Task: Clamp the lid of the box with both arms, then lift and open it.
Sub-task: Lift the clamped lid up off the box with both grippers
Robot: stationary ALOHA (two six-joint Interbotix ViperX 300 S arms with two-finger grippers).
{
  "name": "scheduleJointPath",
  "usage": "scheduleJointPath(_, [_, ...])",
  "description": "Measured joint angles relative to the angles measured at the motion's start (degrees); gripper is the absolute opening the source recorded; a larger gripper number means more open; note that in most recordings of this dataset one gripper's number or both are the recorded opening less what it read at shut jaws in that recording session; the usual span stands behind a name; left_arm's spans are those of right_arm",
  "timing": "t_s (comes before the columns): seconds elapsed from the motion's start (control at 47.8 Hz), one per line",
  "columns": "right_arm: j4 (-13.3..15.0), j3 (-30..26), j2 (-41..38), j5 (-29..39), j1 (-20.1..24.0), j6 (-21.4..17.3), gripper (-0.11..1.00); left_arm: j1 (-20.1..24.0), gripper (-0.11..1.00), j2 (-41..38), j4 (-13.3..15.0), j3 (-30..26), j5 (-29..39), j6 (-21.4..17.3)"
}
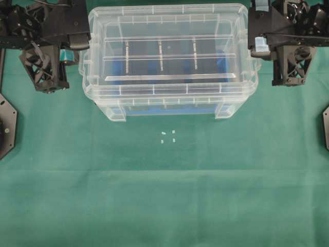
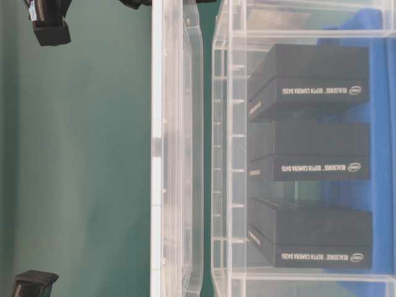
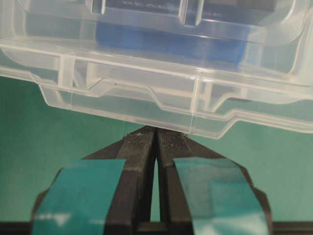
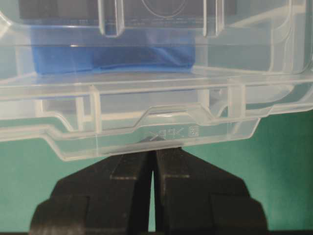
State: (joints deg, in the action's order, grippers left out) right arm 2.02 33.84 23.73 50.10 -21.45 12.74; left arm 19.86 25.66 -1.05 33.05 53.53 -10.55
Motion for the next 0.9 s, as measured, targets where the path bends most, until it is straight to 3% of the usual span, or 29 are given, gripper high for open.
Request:
scheduleJointPath(0.439, [0.0,-0.4,0.5,0.7,1.2,-0.4,0.0,-2.2,0.01,0.0,-0.1,-0.1,1.0,0.7])
scheduleJointPath(0.899, [0.4,-0.6,3.1,2.1,9.0,-5.9,0.0,-9.6,0.01,0.8,-0.3,0.0,2.8,5.4])
